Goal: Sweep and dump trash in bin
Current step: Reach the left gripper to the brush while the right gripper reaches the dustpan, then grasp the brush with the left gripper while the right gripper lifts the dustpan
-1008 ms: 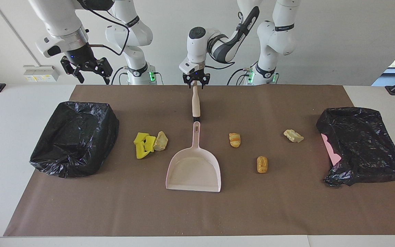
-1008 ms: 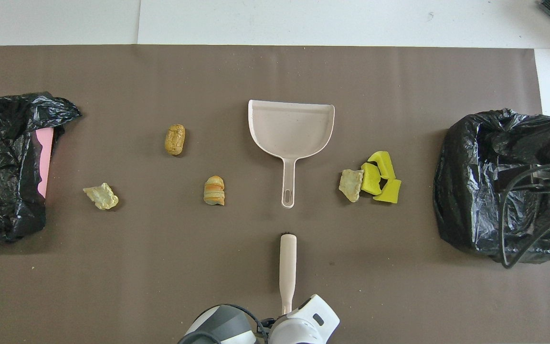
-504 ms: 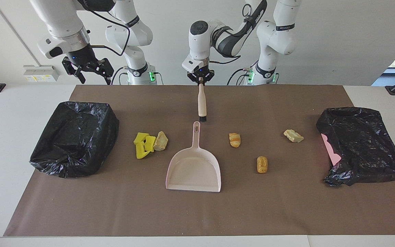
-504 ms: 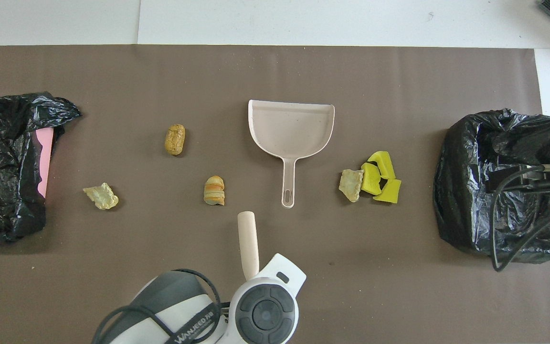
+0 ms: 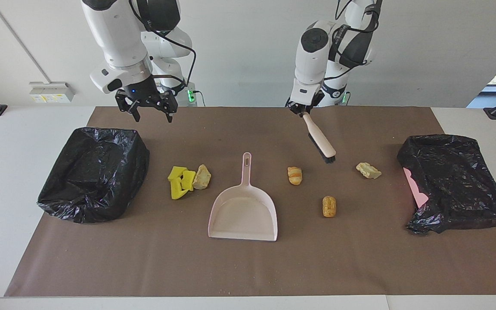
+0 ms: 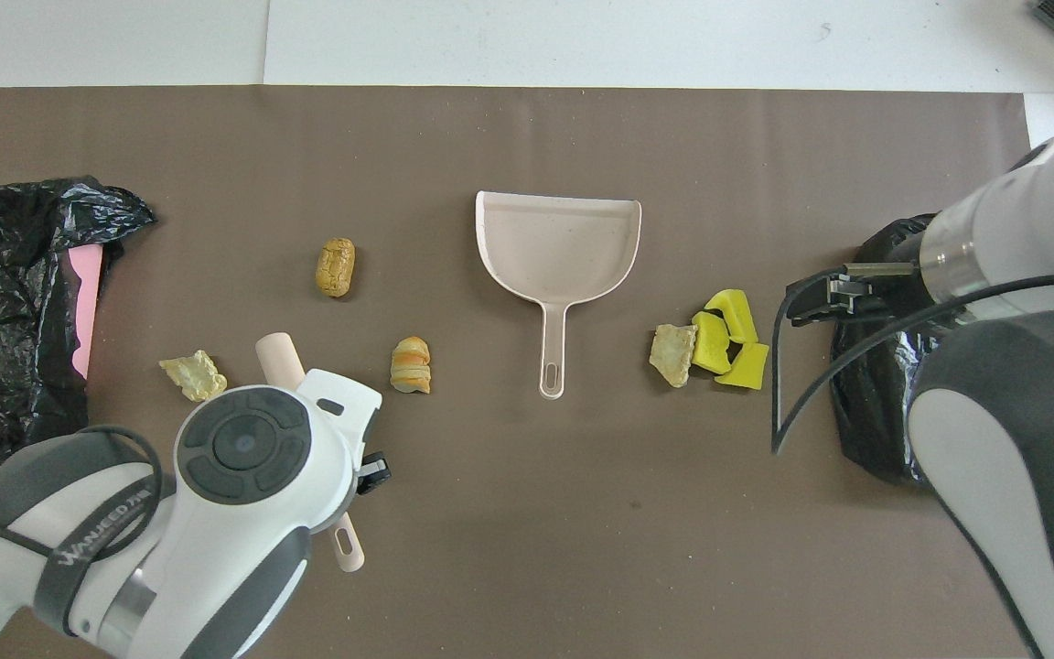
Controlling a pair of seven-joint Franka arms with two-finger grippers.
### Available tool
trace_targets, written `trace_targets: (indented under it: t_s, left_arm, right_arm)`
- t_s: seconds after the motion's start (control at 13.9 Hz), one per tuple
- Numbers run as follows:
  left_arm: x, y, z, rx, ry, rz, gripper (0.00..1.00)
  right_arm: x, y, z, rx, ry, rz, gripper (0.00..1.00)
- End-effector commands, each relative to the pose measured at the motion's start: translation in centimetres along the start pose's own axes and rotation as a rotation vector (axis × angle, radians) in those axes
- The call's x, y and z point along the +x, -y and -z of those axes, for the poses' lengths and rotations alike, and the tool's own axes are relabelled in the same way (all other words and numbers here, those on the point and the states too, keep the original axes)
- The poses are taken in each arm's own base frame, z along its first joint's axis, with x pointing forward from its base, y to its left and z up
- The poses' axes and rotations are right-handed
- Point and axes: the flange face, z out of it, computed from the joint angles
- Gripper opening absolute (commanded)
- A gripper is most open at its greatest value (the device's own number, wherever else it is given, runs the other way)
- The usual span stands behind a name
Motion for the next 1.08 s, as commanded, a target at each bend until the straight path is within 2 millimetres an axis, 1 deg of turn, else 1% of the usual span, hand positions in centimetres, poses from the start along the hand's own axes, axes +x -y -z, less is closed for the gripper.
trace_targets:
  t_s: [0.0, 0.07, 0.14, 0.22, 0.29, 0.36, 0.43, 0.58, 0.72, 0.79, 0.86, 0.94, 1.01]
  left_arm:
    - [4.9, 4.7, -1.4, 0.025, 0.021, 0.136, 0.0]
    - [6.6, 6.6, -2.2, 0.026, 0.031, 0.183, 0.0]
    - [7.8, 8.0, -2.7, 0.018, 0.029, 0.209, 0.0]
    - [9.0, 9.5, -3.3, 0.007, 0.032, 0.224, 0.0]
    - [10.1, 11.2, -3.9, -0.003, 0.037, 0.237, 0.0]
    - [10.8, 12.4, -4.2, -0.007, 0.044, 0.224, 0.0]
    - [11.1, 13.2, -5.0, -0.003, 0.056, 0.211, 0.0]
    - [10.9, 13.3, -6.9, 0.001, 0.065, 0.207, 0.0]
    - [11.6, 14.1, -7.6, -0.01, 0.064, 0.214, 0.0]
    - [11.5, 14.0, -8.0, -0.01, 0.068, 0.169, 0.0]
    - [11.7, 13.9, -8.1, -0.016, 0.063, 0.112, 0.0]
    - [11.8, 13.7, -7.9, -0.031, 0.058, 0.072, 0.0]
    - [11.6, 13.2, -8.1, -0.032, 0.056, 0.045, 0.0]
  right_arm:
    - [4.3, 3.9, -3.2, 0.026, -0.004, -0.044, 1.0]
    - [5.4, 6.5, -5.0, 0.032, 0.002, -0.041, 1.0]
    - [6.5, 8.9, -7.0, 0.033, 0.007, -0.052, 1.0]
    - [7.2, 11.3, -8.2, 0.046, -0.006, -0.069, 1.0]
    - [7.4, 13.5, -9.8, 0.053, -0.008, -0.07, 1.0]
    - [7.4, 14.9, -11.0, 0.058, -0.013, -0.066, 1.0]
    - [7.2, 15.9, -11.8, 0.062, -0.014, -0.061, 1.0]
    - [6.8, 17.5, -13.8, 0.056, 0.008, -0.046, 1.0]
    - [5.9, 19.9, -15.0, 0.07, 0.0, -0.02, 1.0]
    - [5.0, 20.7, -17.0, 0.068, 0.013, -0.01, 1.0]
    - [4.5, 21.1, -19.0, 0.074, 0.015, -0.008, 1.0]
    - [3.5, 21.9, -20.8, 0.067, 0.025, 0.008, 1.0]
    - [3.1, 21.9, -21.6, 0.058, 0.038, 0.012, 1.0]
